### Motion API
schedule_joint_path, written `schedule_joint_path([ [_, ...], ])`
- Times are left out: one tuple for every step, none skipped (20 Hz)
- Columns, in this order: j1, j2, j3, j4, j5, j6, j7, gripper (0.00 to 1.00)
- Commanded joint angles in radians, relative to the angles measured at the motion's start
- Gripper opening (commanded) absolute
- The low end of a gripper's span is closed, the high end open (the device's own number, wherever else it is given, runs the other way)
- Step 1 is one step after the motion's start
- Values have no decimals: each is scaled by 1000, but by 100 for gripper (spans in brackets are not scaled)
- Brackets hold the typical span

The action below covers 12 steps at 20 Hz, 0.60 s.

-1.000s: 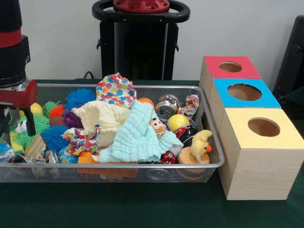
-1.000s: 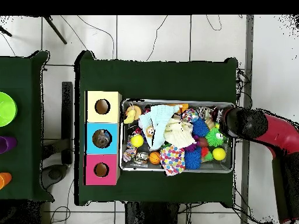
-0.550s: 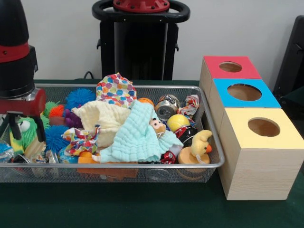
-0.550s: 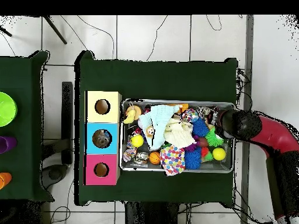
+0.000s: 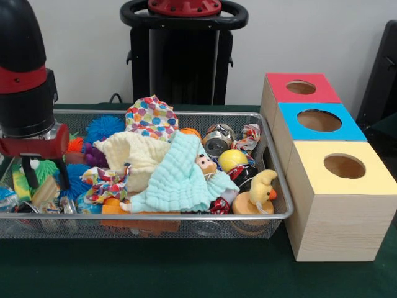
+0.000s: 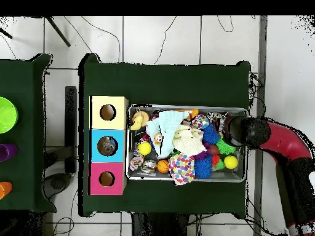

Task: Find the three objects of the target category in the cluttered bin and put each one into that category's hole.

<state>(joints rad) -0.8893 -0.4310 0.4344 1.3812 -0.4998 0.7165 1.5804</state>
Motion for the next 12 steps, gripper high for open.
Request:
schedule_joint_path([
  [-23, 18, 104, -26, -68, 29, -297, 100],
  [-25, 19, 108, -33, -70, 34, -305, 100],
  [-27, 23, 111, -41, -71, 38, -313, 100],
  [-28, 25, 115, -47, -72, 43, -320, 100],
  [-29, 28, 117, -54, -71, 50, -326, 100],
  [-30, 28, 119, -56, -72, 54, -329, 100],
  [-29, 30, 121, -62, -72, 60, -332, 100],
  [-29, 31, 123, -67, -73, 68, -336, 100],
  [-30, 32, 125, -69, -73, 73, -339, 100],
  [-30, 31, 126, -71, -73, 78, -341, 100],
  [-29, 30, 127, -74, -73, 82, -343, 100],
  [-28, 30, 127, -78, -72, 87, -345, 100],
])
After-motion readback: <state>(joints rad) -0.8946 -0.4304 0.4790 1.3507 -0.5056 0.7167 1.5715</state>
